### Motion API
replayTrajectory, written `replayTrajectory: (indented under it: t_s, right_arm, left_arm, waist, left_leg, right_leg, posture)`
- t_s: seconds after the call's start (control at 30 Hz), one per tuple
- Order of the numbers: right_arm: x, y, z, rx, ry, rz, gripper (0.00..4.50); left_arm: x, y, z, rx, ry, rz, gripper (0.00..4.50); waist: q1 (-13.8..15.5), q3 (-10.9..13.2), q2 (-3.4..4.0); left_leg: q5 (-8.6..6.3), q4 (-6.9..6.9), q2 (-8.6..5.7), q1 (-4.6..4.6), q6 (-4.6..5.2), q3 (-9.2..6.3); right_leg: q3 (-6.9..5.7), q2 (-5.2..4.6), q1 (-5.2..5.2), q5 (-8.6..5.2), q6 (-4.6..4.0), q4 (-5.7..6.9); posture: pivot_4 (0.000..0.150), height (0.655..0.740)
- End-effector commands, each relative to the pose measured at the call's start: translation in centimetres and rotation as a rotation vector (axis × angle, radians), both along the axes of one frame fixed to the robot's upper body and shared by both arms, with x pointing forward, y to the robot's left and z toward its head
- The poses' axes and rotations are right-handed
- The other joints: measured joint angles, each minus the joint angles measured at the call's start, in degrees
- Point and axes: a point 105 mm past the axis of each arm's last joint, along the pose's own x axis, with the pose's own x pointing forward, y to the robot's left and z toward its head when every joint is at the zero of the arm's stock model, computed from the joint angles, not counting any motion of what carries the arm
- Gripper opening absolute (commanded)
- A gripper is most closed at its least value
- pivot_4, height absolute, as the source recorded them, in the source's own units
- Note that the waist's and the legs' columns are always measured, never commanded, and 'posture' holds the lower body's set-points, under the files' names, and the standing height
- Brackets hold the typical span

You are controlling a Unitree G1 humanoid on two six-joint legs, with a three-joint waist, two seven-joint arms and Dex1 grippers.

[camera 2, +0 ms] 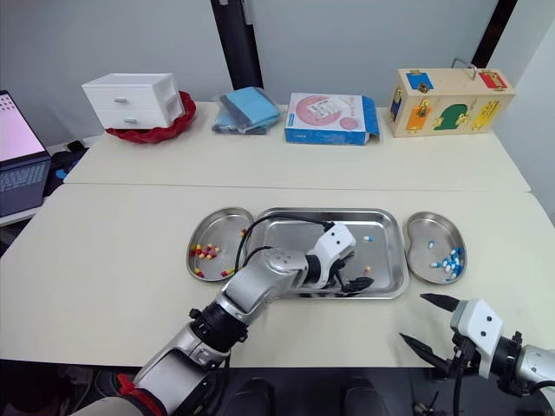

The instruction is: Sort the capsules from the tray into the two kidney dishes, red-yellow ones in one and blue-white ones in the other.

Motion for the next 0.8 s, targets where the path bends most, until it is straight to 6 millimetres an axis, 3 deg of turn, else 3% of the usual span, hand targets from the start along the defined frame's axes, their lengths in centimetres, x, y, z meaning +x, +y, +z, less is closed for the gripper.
replayTrajectory:
  t_s: [0.03,0.13,0.53,0.8]
  right_arm:
    - [-0.1,0.1,1.0,-0.01,-0.048,-0.003,4.49]
    - [-0.2,0.2,1.1,-0.011,-0.047,-0.007,4.5]
    - [-0.3,0.4,1.4,-0.012,-0.043,-0.024,4.5]
    - [-0.4,0.3,1.3,-0.013,-0.037,-0.034,4.5]
  left_arm:
    - [0.0,-1.0,0.7,-0.001,-0.048,-0.044,4.5]
    - [0.0,-1.2,0.2,0.01,-0.045,-0.064,3.89]
    - [-0.6,-1.7,-1.4,0.058,-0.051,-0.126,0.01]
    - [-1.0,-1.8,-0.8,0.044,-0.08,-0.166,0.01]
  waist:
    - [-0.01,-0.01,0.02]
    - [0.01,-0.02,0.04]
    - [0.02,-0.04,0.07]
    - [0.01,-0.04,0.07]
  left_leg:
    - [0.0,0.0,0.0,0.0,0.0,0.0]
    - [0.0,0.0,0.0,0.0,0.0,0.0]
    - [0.0,0.0,0.0,0.06,0.0,0.0]
    - [0.0,0.0,0.0,0.16,0.0,0.0]
  right_leg:
    - [0.0,0.0,0.0,0.0,0.0,0.0]
    - [0.0,0.0,0.01,0.0,0.0,0.0]
    - [0.0,0.0,0.09,0.0,0.01,0.0]
    - [-0.01,0.0,0.2,-0.01,0.01,-0.02]
  posture:
    - [0.15,0.7078]
    - [0.15,0.7078]
    - [0.15,0.7078]
    - [0.15,0.7078]
